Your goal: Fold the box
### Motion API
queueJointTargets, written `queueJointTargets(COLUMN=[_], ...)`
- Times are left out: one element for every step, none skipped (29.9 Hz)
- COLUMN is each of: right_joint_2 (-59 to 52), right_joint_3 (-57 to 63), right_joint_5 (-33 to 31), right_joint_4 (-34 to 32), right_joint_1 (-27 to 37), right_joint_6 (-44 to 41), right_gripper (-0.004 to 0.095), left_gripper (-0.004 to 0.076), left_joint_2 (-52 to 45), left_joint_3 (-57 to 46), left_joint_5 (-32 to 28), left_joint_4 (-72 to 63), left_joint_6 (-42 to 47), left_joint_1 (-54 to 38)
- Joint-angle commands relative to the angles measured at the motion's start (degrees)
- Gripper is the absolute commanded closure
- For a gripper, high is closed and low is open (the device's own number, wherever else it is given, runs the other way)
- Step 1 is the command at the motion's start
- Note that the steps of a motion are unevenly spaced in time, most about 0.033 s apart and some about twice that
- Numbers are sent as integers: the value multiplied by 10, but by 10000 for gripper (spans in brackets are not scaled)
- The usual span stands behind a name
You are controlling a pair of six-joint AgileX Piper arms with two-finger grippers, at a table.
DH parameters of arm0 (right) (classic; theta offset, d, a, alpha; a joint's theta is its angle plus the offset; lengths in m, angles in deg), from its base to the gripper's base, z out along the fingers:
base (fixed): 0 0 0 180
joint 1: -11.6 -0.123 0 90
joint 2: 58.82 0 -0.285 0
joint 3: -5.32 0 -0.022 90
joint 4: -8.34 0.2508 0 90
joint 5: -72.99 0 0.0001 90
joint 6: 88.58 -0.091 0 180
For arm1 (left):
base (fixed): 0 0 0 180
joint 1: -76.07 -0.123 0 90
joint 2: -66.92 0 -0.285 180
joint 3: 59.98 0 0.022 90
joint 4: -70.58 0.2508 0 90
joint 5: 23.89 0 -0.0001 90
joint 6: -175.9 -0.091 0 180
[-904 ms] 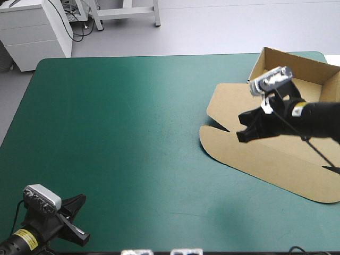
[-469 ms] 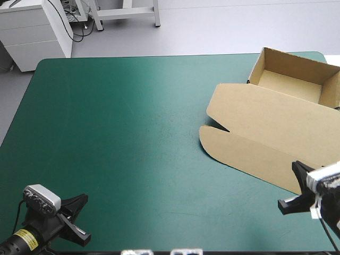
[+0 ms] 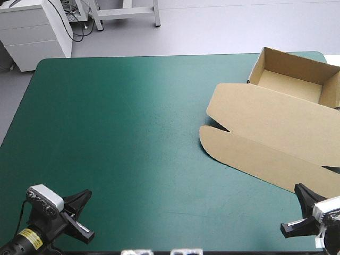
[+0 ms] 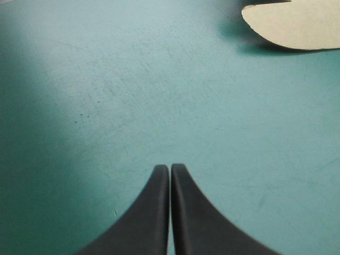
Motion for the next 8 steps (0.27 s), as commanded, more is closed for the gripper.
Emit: queueJointTargets(right_joint_2=[2,0,-1,-1,-1,-1,-1,-1], right_joint_3=[1,6,11,16,22,26,32,35], right_joint_5=[36,31,29,23,20,17,17,17], right_joint_4=[3,3,4,5,5,7,7,7], right_joint_1=[-1,-1,-1,-1,-1,-1,-1,-1], right_joint_6=[0,-1,-4,-5,-5,-5,-5,-5], right_gripper=[912,912,912,912,912,912,912,912], left_gripper=[731,731,731,731,731,731,731,731], left_joint_2=[-9,-14,-18,-22,-26,-28,-28,-28], left_joint_3=[2,2,2,2,2,2,2,2], left_joint_5=[-56,-60,-60,-60,-59,-57,-57,-57], left_joint_4=[-6,-6,-6,-6,-6,-6,-6,-6], left_joint_6=[0,0,0,0,0,0,0,0], left_joint_1=[4,4,4,4,4,4,4,4])
